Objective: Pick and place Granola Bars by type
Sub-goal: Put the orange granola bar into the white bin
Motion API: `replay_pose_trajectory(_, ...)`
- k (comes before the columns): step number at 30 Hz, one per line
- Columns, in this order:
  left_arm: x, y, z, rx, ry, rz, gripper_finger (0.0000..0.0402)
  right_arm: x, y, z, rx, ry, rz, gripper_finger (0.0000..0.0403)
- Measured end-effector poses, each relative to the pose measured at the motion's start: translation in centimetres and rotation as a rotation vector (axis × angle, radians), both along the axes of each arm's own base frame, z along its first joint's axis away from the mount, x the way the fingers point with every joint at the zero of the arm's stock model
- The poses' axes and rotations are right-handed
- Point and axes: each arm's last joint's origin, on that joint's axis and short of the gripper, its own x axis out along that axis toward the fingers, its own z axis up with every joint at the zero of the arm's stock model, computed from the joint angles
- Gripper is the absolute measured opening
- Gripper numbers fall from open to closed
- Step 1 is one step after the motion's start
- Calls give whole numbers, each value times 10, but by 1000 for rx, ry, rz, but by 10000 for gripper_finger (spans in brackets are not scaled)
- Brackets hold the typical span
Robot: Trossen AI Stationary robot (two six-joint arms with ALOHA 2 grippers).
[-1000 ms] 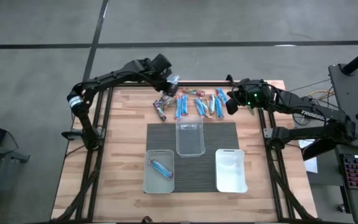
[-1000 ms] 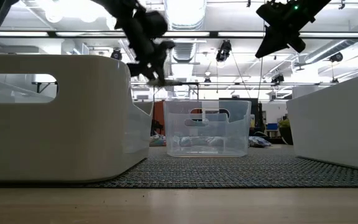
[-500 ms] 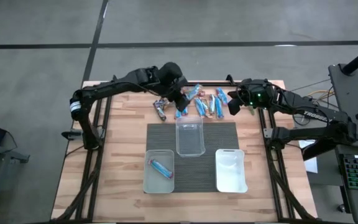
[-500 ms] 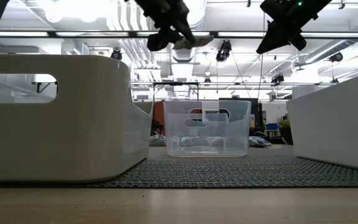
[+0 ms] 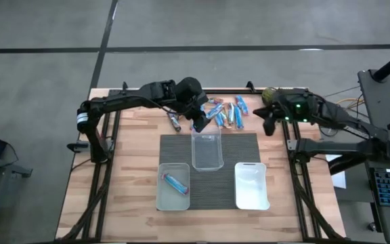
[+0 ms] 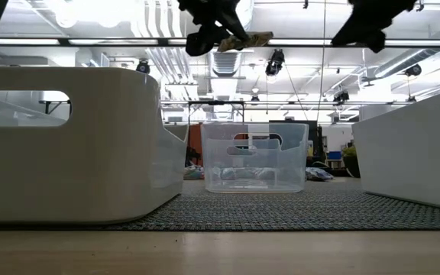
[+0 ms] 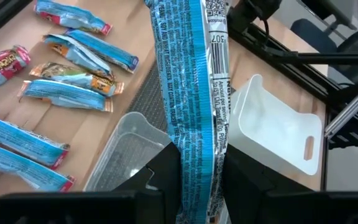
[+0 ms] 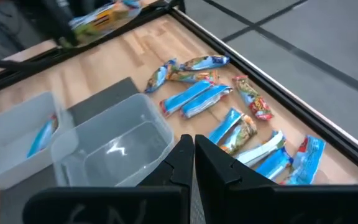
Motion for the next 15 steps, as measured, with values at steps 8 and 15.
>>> replay_pose_trajectory(8, 6, -6, 6, 19, -76, -22, 85, -41, 22, 13, -16, -134, 180, 8)
replay_pose_trajectory(15, 14, -16, 14, 6, -183, -88, 79, -74, 37, 15, -5, -218, 253, 8)
